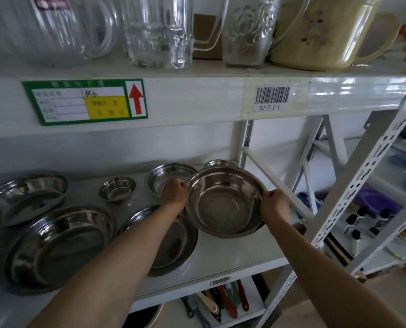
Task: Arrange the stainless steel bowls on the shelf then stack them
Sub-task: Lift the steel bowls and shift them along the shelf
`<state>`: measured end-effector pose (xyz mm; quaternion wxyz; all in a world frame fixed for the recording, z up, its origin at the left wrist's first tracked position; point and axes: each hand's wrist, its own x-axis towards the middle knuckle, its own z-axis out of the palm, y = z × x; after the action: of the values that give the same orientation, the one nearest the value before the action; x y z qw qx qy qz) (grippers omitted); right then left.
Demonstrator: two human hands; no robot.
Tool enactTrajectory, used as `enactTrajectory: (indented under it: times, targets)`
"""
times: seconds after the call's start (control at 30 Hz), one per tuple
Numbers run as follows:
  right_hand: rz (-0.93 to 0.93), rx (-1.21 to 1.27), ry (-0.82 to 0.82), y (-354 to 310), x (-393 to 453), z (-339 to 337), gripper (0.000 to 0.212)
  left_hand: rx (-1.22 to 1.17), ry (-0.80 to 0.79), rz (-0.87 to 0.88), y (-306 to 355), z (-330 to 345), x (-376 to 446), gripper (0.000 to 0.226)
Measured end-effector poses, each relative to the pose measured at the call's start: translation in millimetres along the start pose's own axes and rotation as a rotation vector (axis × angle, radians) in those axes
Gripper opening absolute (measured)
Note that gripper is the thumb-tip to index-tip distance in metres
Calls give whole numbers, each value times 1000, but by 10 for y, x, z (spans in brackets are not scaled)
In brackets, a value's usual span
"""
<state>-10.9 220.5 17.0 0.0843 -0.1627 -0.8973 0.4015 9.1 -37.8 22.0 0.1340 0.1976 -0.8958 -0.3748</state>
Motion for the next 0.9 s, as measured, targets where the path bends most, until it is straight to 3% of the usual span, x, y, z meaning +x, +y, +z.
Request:
enactTrajectory:
  times: [0.3, 0.43, 0.57, 0.73, 0.9]
  targets:
    - [-38, 39, -27, -398, -179, 143, 23, -44, 99, -7, -129, -476, -47, 30]
    - [-56, 62, -81, -574, -293, 210, 24, -96, 127, 13, -272, -680, -73, 42]
    - [-120, 126, -87, -752, -427, 304, 22, -117, 176, -15, -394, -885, -132, 27]
    - [-154, 130, -120, -972, -576, 451, 36, -100, 241, -64, -547, -1150, -189, 29]
    - [-165, 140, -176, -1203, -748, 559, 29, -69, 317, -121, -718, -1411, -215, 29]
